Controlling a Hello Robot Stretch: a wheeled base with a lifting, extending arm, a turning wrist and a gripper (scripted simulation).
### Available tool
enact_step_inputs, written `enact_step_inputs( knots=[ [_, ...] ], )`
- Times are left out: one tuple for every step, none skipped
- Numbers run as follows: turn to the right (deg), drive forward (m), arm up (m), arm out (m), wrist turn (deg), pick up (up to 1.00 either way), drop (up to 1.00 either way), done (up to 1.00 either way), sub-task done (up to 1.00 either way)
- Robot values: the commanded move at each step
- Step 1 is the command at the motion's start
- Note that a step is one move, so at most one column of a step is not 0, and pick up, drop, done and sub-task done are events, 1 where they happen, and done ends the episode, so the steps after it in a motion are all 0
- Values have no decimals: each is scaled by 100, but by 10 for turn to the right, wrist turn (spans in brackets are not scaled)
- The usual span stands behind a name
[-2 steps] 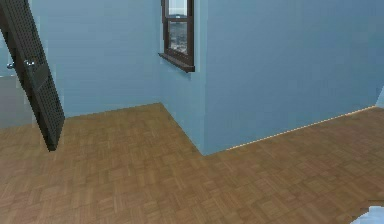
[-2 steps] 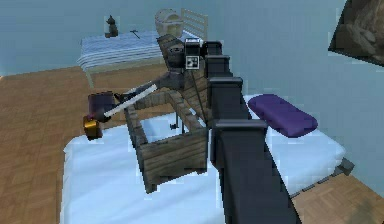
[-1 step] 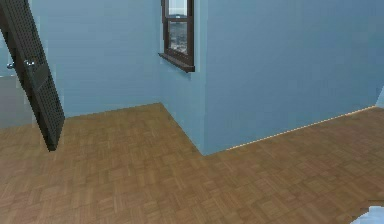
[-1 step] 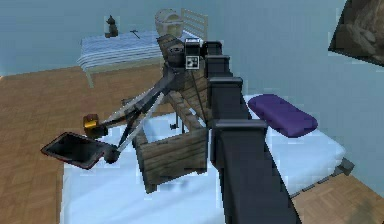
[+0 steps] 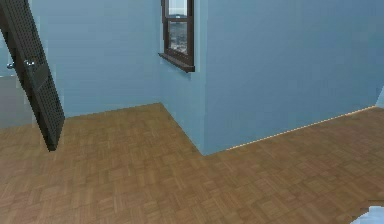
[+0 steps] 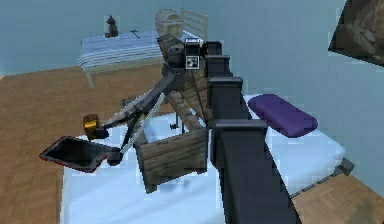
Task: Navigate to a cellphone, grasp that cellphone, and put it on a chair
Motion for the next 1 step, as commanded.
enact_step_inputs(
  knots=[
    [0,0,0,-36,0,0,0,0,0]
  ],
)
